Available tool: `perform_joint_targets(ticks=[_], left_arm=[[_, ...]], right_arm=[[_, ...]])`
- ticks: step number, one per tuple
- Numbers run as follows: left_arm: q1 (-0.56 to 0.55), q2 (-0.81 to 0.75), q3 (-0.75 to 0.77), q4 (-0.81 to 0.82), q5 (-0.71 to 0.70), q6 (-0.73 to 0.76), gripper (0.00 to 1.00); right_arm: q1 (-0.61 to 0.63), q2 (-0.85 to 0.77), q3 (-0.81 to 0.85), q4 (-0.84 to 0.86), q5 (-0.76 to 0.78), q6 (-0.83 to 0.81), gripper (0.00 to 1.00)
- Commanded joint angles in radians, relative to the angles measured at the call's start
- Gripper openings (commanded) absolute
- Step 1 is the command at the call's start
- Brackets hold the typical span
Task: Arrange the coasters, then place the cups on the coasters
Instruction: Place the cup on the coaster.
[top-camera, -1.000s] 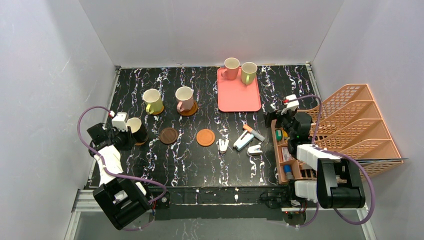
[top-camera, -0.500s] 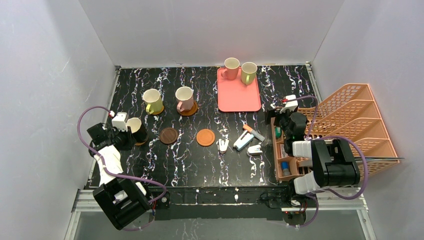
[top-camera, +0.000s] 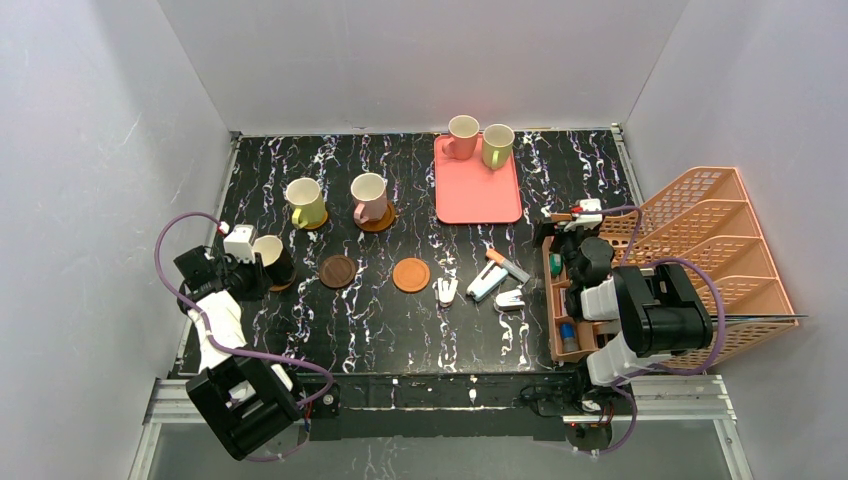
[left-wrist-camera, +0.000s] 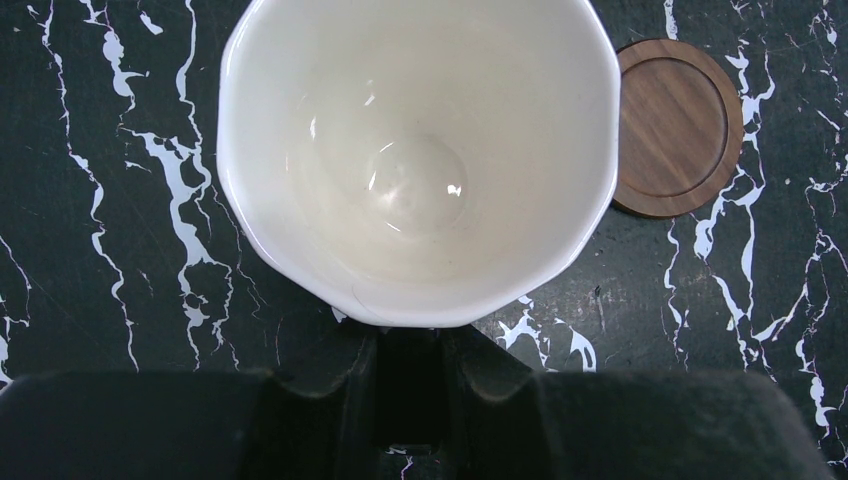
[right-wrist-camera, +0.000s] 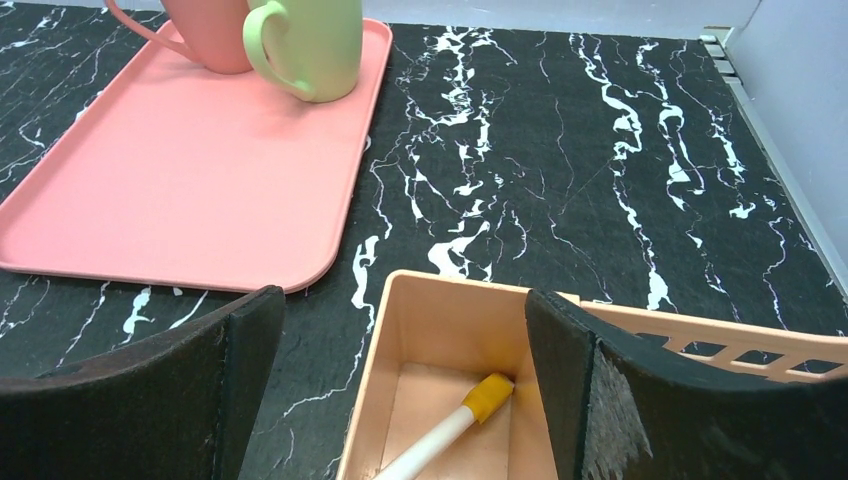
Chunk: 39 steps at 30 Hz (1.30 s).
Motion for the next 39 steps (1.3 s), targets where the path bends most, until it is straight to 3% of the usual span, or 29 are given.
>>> perform_joint_targets(ticks=[1, 39], left_arm=[[-0.001, -0.027, 0.034, 0.009, 0.027, 0.001, 0.0], [0.0, -0.082, 0.035, -0.034, 0.064, 0.028, 0.0]], right_arm=[[-0.033, 0.047, -0.01, -0.084, 0.084, 0.034, 0.98], [-0.035, 0.044, -0.003, -0.103, 0.086, 0.039, 0.98]])
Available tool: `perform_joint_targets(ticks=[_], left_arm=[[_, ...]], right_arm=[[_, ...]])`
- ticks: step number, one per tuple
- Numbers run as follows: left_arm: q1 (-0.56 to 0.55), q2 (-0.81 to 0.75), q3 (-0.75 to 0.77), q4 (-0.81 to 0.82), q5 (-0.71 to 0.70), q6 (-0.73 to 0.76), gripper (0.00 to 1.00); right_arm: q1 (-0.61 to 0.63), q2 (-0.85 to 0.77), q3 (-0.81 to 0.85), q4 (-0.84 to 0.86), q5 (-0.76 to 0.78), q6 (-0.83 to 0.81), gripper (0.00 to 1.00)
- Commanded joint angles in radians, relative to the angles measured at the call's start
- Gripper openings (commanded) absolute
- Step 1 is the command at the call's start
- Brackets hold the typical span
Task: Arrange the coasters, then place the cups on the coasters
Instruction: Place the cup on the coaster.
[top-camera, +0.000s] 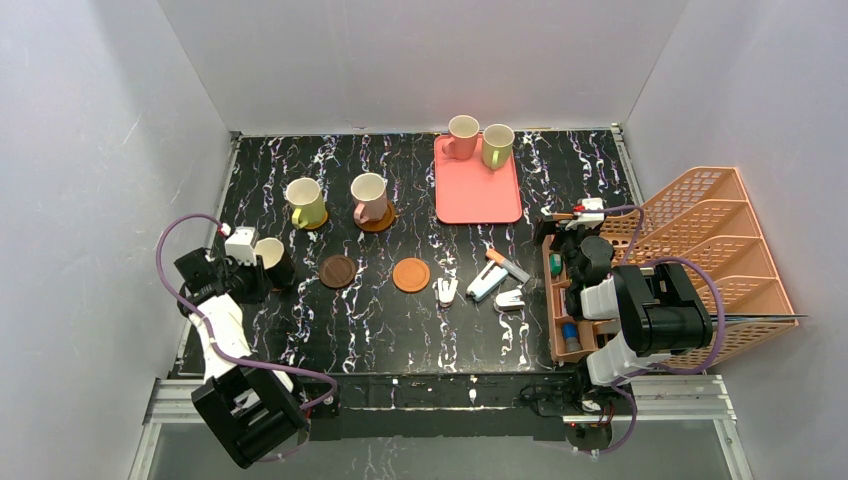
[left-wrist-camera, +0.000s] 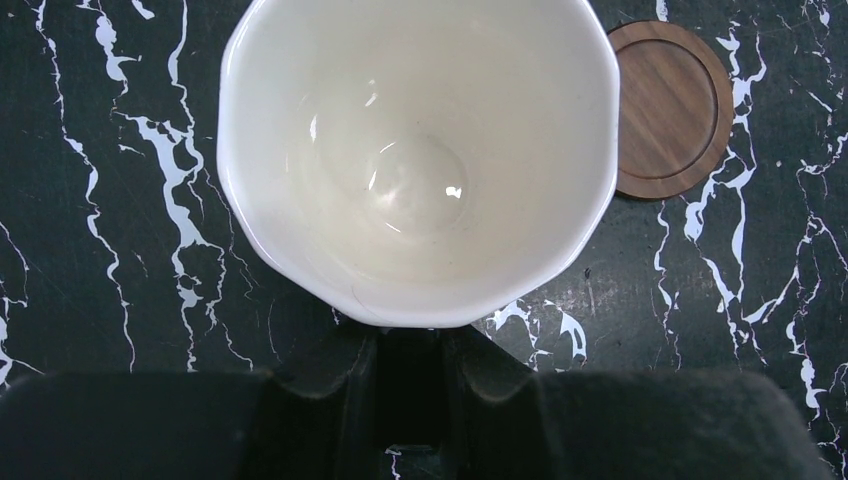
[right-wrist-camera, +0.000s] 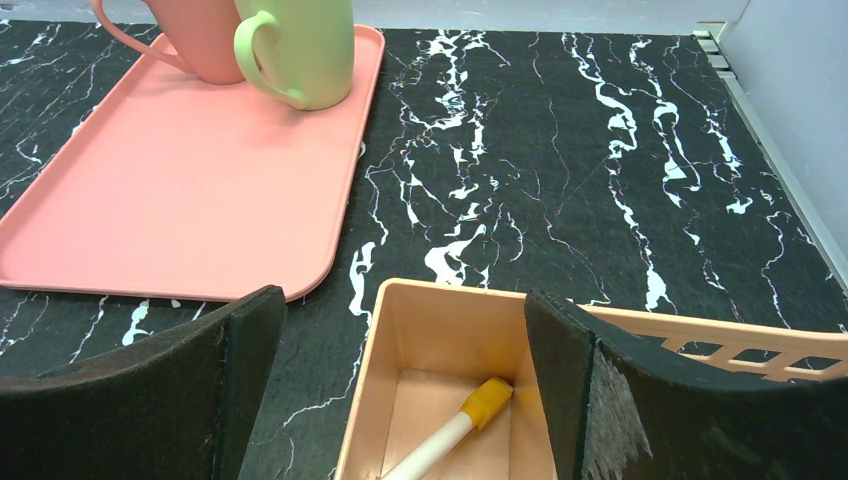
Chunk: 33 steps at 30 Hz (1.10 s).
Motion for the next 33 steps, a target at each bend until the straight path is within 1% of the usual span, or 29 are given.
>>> perform_joint_targets(ticks=[1, 19, 28, 33], left_arm=[[0.0, -0.034, 0.036, 0.021, 0.073, 0.016, 0.0], [-0.001, -0.051, 0.035, 0.021, 0.071, 0.017, 0.0], [-0.001, -0.112, 0.014, 0.07, 0.013, -0.027, 0.0], [0.0, -0.121, 0.009, 0.084, -0.009, -0.041, 0.0]], right_arm=[[-0.035, 0.034, -0.015, -0.108, 0.063, 0.012, 0.98], [-0.035, 0.033, -0.016, -0.108, 0.063, 0.012, 0.98], [-0.035, 0.035, -0.015, -0.108, 0.063, 0.012, 0.98], [-0.035, 0.033, -0.015, -0.108, 0.063, 0.012, 0.98]])
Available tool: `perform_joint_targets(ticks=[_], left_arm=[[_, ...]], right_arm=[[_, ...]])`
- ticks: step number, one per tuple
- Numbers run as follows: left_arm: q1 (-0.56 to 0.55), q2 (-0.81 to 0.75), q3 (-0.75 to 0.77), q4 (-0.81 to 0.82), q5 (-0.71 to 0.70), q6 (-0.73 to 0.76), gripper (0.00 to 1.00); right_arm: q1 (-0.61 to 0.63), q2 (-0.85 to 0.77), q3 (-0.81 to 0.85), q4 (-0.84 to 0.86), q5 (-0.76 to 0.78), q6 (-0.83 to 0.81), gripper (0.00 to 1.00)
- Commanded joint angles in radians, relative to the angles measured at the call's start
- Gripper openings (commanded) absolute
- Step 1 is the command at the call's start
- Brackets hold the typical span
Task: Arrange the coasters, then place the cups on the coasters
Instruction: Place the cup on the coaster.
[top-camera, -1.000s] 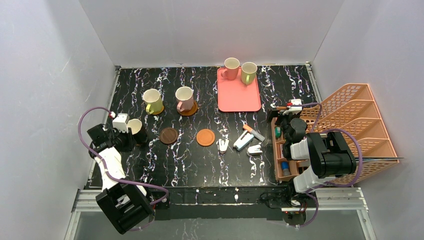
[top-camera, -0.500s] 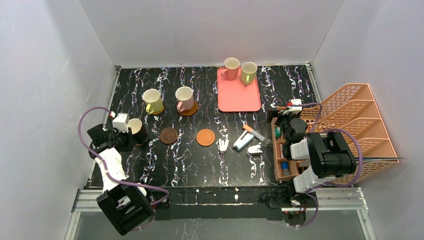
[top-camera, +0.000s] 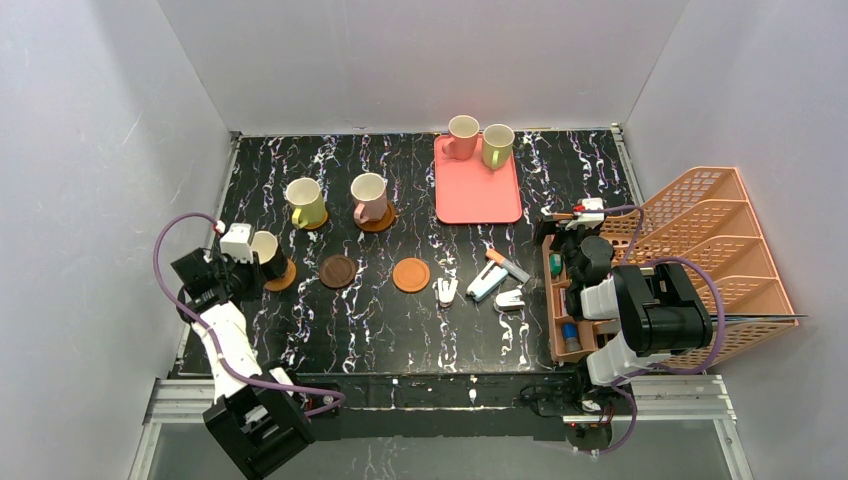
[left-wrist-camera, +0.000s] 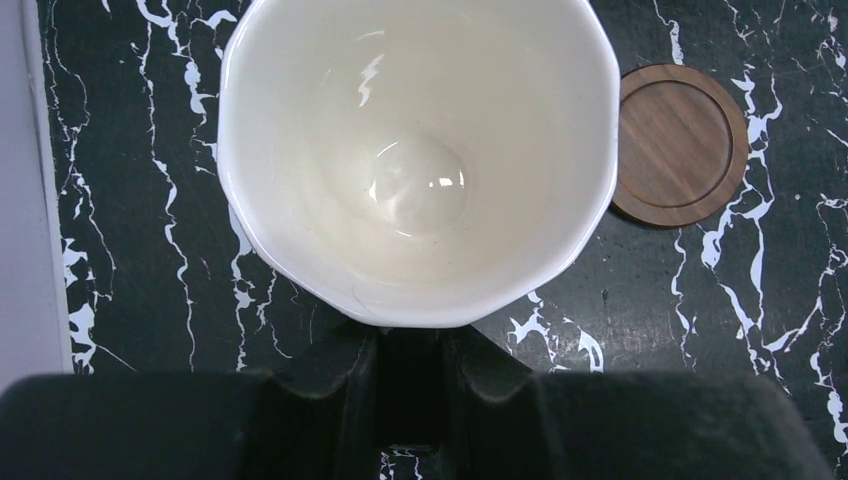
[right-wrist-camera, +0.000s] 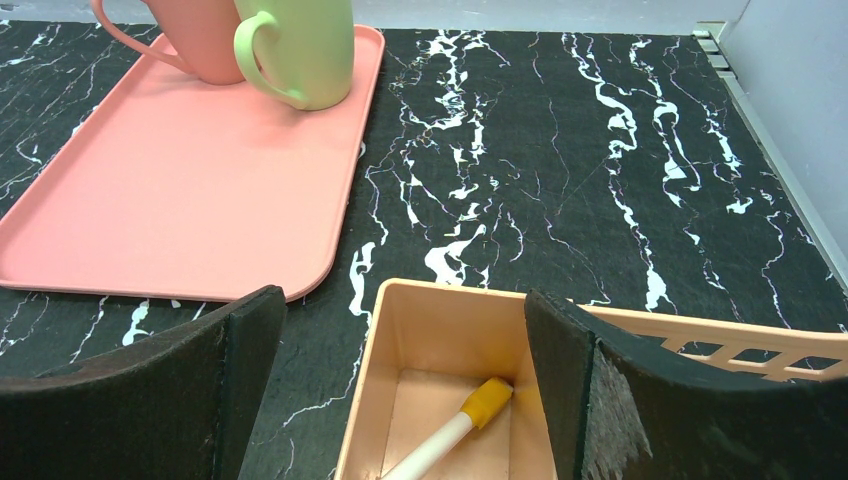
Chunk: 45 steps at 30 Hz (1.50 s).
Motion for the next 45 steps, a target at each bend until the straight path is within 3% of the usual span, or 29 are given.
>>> perform_joint_targets(ticks=[1, 16, 32, 45], left_arm=[[-0.001, -0.027, 0.008, 0.069, 0.02, -0.027, 0.0], [0.0, -0.038, 0.001, 0.088, 0.003, -0.034, 0.0], [-0.001, -0.008, 0.063, -0.043, 0.049, 0.102, 0.0], [-0.001, -0.014, 0.08, -0.065, 0.09, 0.112, 0.0]], right_arm=[[-0.035, 0.034, -0.014, -0.108, 0.063, 0.012, 0.98], [-0.034, 0.034, -0.015, -0.108, 0.063, 0.012, 0.98], [-0.035, 0.034, -0.016, -0.108, 0.062, 0.012, 0.98], [-0.035, 0.034, -0.015, -0.108, 0.063, 0.012, 0.98]])
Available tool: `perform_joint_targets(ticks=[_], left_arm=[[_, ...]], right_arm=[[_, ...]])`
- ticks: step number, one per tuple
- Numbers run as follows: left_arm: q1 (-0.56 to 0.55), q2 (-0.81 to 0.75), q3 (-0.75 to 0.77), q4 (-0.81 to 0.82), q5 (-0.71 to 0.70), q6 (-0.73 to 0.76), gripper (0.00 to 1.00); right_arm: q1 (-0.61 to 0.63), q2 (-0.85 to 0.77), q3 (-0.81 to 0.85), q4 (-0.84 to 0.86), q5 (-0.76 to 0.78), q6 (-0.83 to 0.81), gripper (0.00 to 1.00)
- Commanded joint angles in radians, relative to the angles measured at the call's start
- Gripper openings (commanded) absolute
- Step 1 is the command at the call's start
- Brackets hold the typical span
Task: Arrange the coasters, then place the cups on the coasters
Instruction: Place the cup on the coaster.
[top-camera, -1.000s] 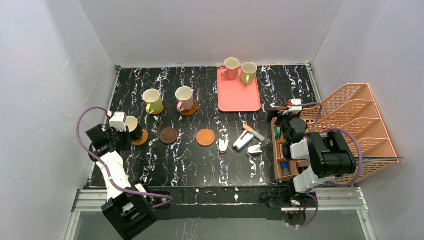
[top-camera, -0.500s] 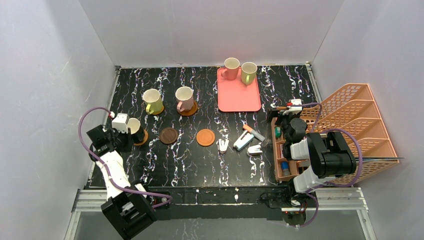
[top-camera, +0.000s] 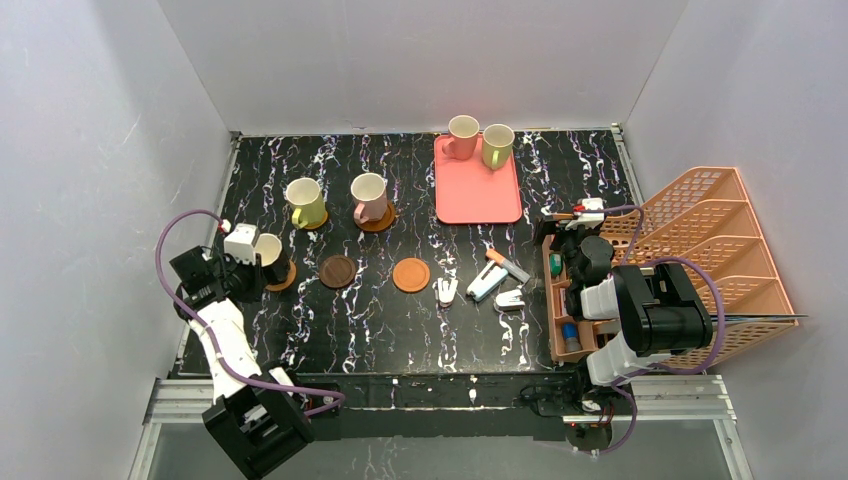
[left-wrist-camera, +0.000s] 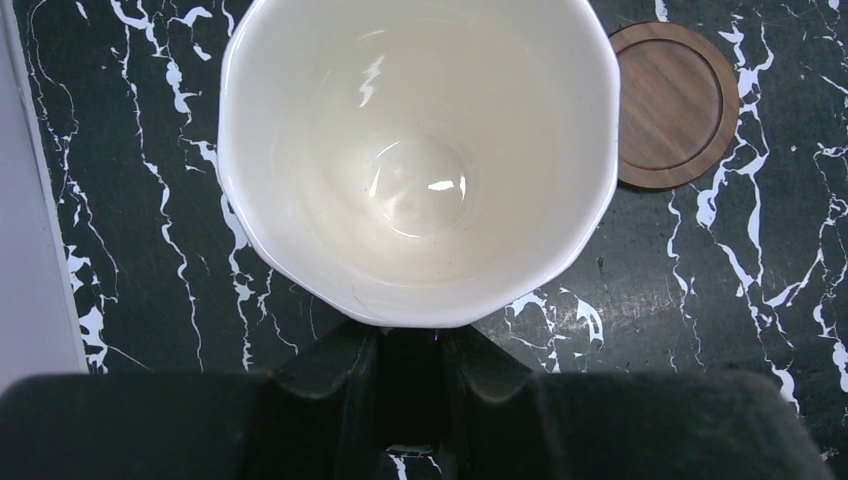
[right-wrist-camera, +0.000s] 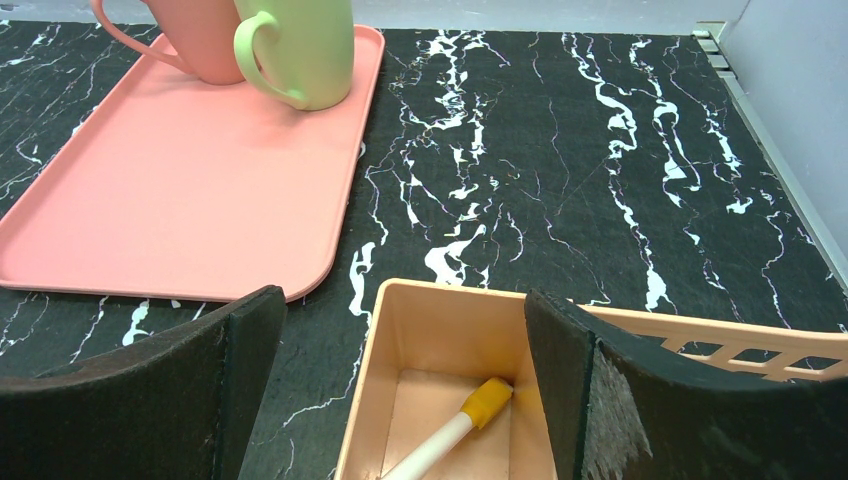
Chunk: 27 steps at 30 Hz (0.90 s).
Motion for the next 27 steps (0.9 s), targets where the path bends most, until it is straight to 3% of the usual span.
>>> perform_joint_targets(ticks=[1, 27], left_arm=[[-0.001, -0.015, 0.033, 0.029, 0.094, 0.015, 0.0], [0.0, 0.012, -0.005, 0.103, 0.022, 0.039, 0.0]], right_arm=[[-0.035, 0.034, -0.015, -0.108, 0.063, 0.011, 0.98], [-0.034, 0.034, -0.016, -0.108, 0.063, 0.011, 0.98]])
